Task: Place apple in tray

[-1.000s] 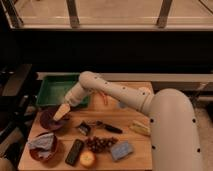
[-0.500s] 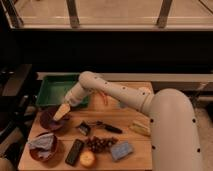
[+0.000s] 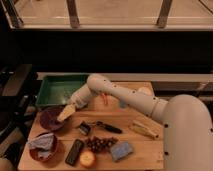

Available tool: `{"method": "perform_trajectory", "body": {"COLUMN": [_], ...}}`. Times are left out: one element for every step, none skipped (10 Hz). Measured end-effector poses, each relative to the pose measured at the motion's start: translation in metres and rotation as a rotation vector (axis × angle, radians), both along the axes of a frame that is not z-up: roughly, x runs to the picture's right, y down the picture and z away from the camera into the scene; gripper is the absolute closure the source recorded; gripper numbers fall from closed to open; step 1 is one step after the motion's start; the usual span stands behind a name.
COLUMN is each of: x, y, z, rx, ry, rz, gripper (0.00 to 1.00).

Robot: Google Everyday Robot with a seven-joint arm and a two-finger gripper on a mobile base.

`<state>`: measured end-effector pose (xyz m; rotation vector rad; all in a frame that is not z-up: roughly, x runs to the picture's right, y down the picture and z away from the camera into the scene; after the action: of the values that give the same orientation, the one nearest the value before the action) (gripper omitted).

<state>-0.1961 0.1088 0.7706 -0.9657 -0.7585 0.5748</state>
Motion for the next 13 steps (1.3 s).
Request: {"method": "perform_trajectory", "body": {"x": [0.016,0.023,0.026,0.031,0.037,0.040,0.041,0.042,0.043,0.047,0.056,0.064,0.069], "y": [0.002,0.003,0.005,0.006,0.009,0.012,0.016,0.023,0.029,0.033,0.038,0.039,0.038], "z": [-0.004,-0.008,-0.011,-0.017,-0.026,-0.034,-0.043,-0.051,-0.056,-0.058,-0.056,-0.054,-0.052], "rx": [-0.006,-0.008,-0.009,-0.009,0.007,0.031,0.054,0.069,0.072,0.070,0.057,0.045,0.042], "ry": [0.002,0.004,0.007,0.011,0.008,-0.006,-0.029,-0.058,-0.074,-0.082,-0.065,-0.012,0.023], "rz": [0.025,0.036,0.038,0.042,0.040,0.028,0.005,-0.025,-0.044,-0.056,-0.062,-0.034,-0.010], "gripper": [0.20,0.20,0.20,0.20,0.20,0.20,0.20,0.20,0.20,0.20,0.20,0.20,0.20]}}
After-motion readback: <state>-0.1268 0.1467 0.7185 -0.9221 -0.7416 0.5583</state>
